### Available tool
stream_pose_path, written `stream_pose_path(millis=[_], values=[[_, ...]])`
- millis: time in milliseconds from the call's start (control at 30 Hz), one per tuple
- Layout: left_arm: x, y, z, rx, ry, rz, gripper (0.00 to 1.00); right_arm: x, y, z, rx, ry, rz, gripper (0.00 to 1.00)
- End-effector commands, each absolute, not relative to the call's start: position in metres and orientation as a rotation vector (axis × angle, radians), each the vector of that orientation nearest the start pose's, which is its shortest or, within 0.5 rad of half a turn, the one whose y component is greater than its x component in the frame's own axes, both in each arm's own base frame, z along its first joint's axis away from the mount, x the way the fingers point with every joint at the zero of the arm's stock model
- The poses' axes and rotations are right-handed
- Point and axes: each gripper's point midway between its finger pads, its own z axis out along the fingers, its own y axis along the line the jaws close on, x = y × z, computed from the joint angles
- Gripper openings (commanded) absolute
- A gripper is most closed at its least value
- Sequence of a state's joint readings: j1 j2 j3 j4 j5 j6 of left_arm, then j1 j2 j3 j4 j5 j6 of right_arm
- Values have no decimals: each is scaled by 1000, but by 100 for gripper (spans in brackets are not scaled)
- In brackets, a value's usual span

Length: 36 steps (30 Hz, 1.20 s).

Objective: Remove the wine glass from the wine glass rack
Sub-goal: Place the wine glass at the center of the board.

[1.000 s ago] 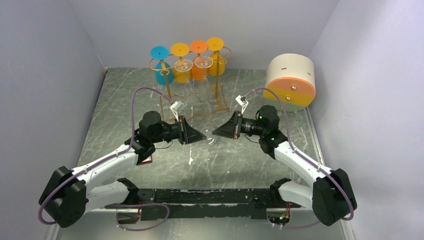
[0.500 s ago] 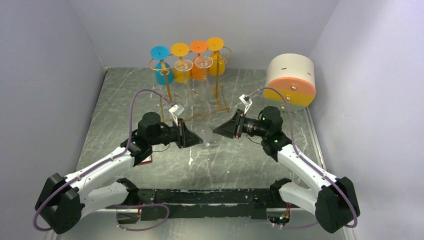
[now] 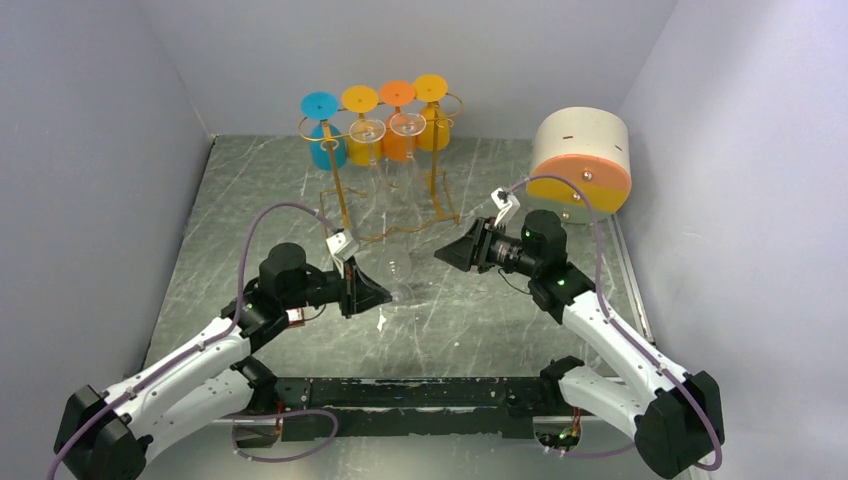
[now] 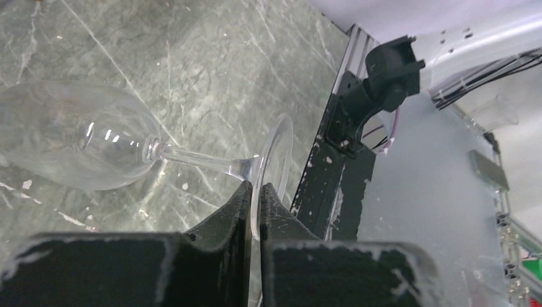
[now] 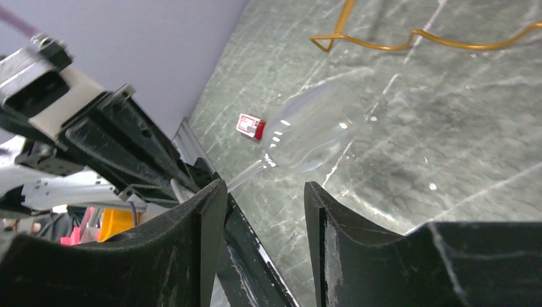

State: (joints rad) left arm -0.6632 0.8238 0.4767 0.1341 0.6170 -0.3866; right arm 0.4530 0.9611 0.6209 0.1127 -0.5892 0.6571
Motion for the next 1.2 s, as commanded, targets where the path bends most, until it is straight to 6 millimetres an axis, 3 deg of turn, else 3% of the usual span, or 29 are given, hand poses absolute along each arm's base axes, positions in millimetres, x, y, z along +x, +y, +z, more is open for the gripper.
stream_pose_path(millis=[0,367,467,600,700,833,1000,1167], values=[[152,-263,201,852,1712,-1188,7,236,235,219,-195,2081,1193,52],[133,-267,198,950,1711,-1177,7,232,207,197,-112,2121,1013,59],[110,-270,204,1050,1619,-1229,7,237,210,189,-145,2103,1011,63],[99,-262,214,1194,1468,-1152,7,250,213,190,-157,2139,967,63],[87,-260,212,1268,1408,-1170,7,250,222,193,-142,2103,1055,63],[71,-254,200,1362,1384,-1202,7,231,237,191,-149,1978,1274,64],[56,-249,215,1473,1179,-1191,7,212,260,207,-357,1924,1489,65],[47,-250,225,1542,1038,-1192,7,204,268,203,-399,1924,1602,66]])
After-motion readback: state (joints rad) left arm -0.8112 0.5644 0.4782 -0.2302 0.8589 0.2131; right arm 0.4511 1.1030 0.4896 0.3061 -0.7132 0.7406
